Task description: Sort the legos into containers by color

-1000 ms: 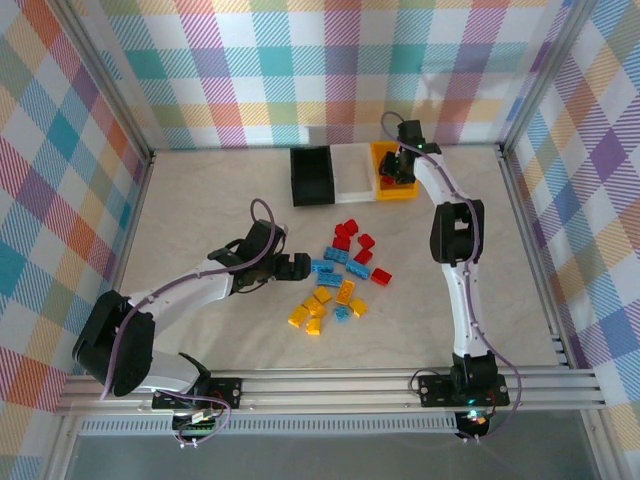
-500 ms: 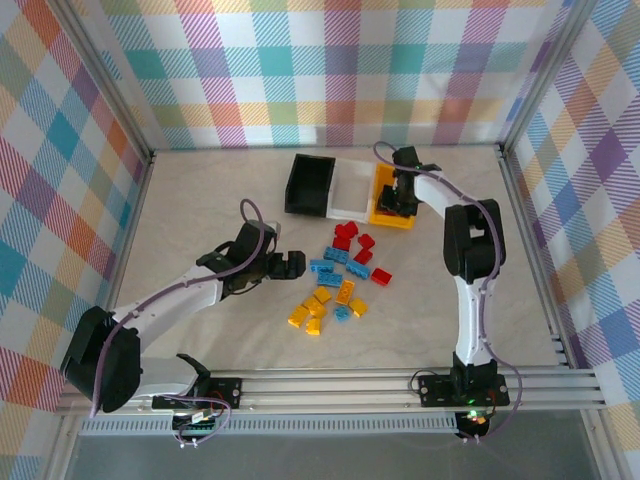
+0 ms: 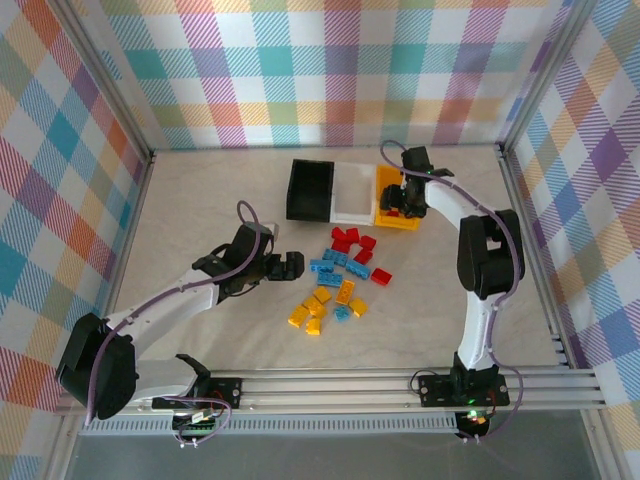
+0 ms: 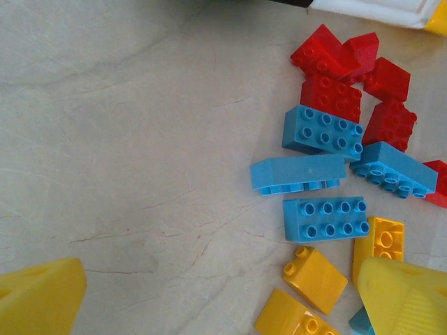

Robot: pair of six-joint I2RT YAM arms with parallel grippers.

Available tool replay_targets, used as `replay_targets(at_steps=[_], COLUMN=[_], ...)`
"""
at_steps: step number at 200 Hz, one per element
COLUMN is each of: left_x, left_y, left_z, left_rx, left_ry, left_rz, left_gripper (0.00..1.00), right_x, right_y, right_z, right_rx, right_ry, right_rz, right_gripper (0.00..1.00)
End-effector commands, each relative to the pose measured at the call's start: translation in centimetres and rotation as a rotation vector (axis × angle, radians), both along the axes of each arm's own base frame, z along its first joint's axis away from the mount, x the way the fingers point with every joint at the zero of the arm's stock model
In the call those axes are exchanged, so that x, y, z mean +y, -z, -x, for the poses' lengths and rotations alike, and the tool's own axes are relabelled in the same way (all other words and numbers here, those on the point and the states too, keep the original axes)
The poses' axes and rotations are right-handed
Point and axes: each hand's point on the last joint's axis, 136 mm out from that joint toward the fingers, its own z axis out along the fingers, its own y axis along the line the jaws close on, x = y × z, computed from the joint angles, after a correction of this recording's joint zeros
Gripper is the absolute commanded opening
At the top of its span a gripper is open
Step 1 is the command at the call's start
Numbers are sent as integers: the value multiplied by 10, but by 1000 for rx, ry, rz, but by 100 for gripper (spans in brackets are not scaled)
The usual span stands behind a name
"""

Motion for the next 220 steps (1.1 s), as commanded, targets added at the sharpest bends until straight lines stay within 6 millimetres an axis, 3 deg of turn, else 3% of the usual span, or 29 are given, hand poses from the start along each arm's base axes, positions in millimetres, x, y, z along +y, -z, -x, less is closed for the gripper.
replay_targets(at_steps=[1, 26, 41, 74, 101, 118, 138, 165, 181, 220], left_x=[-2, -11, -13, -15, -12, -9, -8, -16, -24, -26], left_y=[2, -3, -2, -4, -8, -10, -8, 2, 8, 32], left_z=[-2, -8, -10, -11, -10, -10, -10, -5, 2, 49], left_rx=[17, 3, 10, 13, 6, -6, -5, 48, 78, 203], left_ry=[12, 16, 16, 12, 11, 5, 3, 25, 70, 148], left_rz=[9, 51, 58, 62, 52, 42, 38, 61, 72, -40], left_gripper=[100, 100, 100, 100, 100, 100, 100, 100, 96, 88], right_x=[16, 22, 21, 20, 22, 24, 35, 54, 64, 64], right_y=[-5, -26, -29, -11, -4, -16, -45, -64, -57, -27], right_z=[5, 12, 17, 23, 24, 26, 37, 77, 111, 181], right_rx=[-6, -31, -25, 36, 36, -13, -99, -109, -71, 20], right_ry=[-40, -62, -62, -75, -70, -73, -133, -219, -256, -256], right_rz=[-47, -44, -48, -32, -42, -50, -43, -66, -118, -193], right_gripper=[74, 76, 77, 75, 63, 63, 63, 66, 67, 67])
